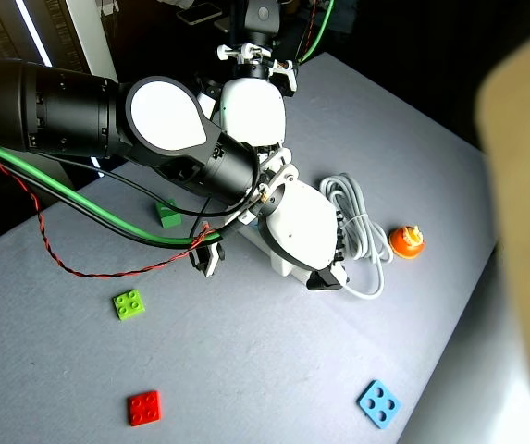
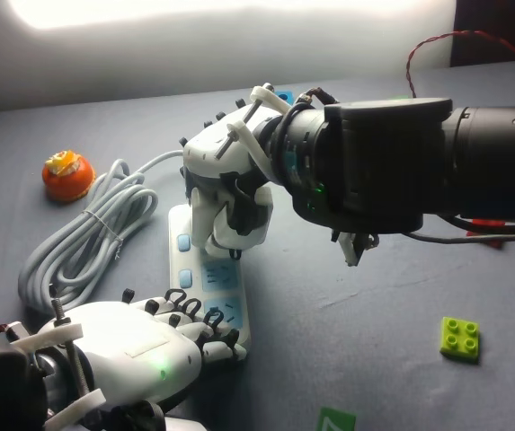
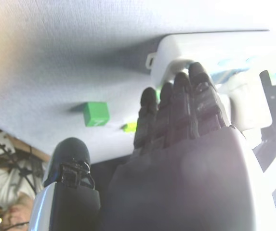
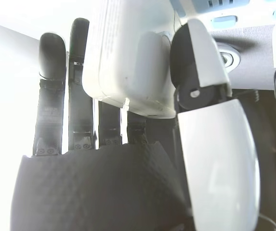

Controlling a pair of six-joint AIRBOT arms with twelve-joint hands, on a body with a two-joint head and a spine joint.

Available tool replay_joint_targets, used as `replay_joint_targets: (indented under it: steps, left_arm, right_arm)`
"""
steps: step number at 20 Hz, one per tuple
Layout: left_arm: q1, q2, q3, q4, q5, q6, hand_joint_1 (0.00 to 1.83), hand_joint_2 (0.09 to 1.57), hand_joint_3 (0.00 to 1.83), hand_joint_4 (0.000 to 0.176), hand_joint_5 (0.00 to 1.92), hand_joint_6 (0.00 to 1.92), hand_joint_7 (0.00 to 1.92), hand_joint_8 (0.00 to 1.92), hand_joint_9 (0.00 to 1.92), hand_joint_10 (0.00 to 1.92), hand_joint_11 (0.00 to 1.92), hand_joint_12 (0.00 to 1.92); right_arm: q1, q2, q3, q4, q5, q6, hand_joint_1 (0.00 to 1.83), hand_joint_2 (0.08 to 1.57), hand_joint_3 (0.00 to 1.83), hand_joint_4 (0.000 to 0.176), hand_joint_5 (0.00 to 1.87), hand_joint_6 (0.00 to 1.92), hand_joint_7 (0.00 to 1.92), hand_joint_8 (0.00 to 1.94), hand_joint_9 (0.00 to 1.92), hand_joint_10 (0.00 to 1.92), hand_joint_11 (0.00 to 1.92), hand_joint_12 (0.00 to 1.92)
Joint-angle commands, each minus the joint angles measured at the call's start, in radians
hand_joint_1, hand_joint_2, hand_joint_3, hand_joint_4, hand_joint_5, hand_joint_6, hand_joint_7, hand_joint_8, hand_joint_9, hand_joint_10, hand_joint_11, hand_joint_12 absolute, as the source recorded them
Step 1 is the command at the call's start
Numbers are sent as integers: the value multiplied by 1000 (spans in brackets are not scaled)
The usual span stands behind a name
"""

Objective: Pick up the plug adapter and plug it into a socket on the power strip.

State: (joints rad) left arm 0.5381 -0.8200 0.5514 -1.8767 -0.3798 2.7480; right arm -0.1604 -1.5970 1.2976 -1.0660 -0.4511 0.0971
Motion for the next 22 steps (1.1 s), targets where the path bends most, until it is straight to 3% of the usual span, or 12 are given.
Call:
replay_joint_targets:
  steps: [1, 4, 8, 10, 14, 18, 22]
  left_arm:
    - [8, -1, -5, -21, 6, -6, 2, 1251, 0, 0, 170, 8, 126, 6, 131, 4, 0, 443]
    - [8, -1, -5, -21, 7, -6, 0, 1263, 2, 0, 132, 2, 95, 1, 95, 1, 0, 318]
    - [9, -2, -5, -21, 7, -6, 4, 1256, 0, 0, 157, 0, 132, 1, 139, 2, 0, 454]
    - [9, -1, -5, -21, 7, -6, 3, 1253, 0, 0, 159, 1, 130, 0, 137, 0, 0, 441]
    - [8, 5, -4, -21, 9, -11, 0, 1251, 0, 0, 139, 1, 114, 1, 117, 1, 0, 395]
    - [-4, 19, 1, -21, 21, -14, 13, 1254, 0, 0, 158, 1, 128, 4, 128, 5, 0, 348]
    - [-22, 38, 11, -21, 37, -14, 3, 1257, 2, 0, 175, 0, 154, 1, 153, 2, 0, 445]
  right_arm:
    - [4, 9, -7, -31, 39, -6, 847, 1034, 0, 0, 549, 0, 597, 0, 547, 155, 237, 1232]
    - [10, 20, -11, -31, 50, -22, 762, 995, 0, 0, 477, 0, 504, 0, 472, 18, 120, 1117]
    - [26, 41, -18, -31, 57, -31, 705, 945, 0, 0, 351, 0, 378, 0, 333, 1, 5, 1016]
    - [34, 53, -23, -31, 71, -33, 637, 915, 0, 0, 209, 0, 235, 2, 218, 0, 0, 777]
    - [54, 94, -60, -31, 88, -43, 609, 890, 0, 0, 174, 0, 193, 1, 187, 0, 0, 704]
    - [70, 153, -118, -32, 98, -53, 448, 866, 0, 0, 87, 2, 115, 0, 139, 0, 0, 672]
    - [99, 251, -193, -23, 108, -53, 412, 881, 3, 0, 80, 1, 127, 1, 135, 0, 0, 539]
